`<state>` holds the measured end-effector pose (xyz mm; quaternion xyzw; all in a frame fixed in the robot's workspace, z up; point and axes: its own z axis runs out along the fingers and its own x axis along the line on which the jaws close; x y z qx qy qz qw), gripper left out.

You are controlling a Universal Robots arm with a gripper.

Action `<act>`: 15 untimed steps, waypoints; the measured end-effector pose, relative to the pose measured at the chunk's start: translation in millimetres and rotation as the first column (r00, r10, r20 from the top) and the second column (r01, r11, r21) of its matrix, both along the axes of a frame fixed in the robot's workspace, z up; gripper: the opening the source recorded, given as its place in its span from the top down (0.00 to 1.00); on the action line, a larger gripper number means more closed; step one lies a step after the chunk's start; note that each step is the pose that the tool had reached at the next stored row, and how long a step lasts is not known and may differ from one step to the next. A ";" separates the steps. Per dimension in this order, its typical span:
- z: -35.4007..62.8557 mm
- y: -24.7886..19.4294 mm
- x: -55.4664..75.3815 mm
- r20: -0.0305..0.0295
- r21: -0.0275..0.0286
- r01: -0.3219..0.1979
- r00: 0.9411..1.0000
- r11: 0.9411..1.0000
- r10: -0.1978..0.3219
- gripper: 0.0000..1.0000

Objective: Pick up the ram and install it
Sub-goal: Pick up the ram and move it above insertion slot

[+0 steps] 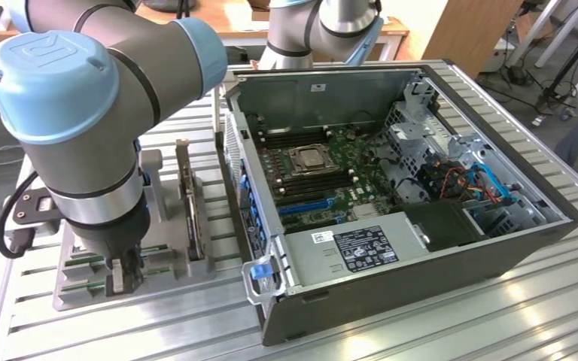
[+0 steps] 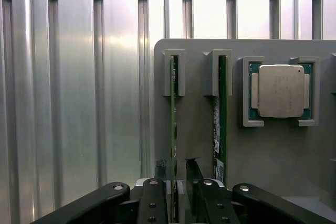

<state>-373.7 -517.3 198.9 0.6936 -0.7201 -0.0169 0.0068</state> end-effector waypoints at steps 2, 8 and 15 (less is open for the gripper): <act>-0.1 0.8 0.0 0.000 0.000 0.000 1.000 1.000 0.000 0.70; 0.0 0.9 -0.1 0.000 -0.001 0.000 1.000 1.000 0.000 0.70; -0.2 0.9 -0.1 0.000 -0.004 0.000 1.000 1.000 0.000 0.70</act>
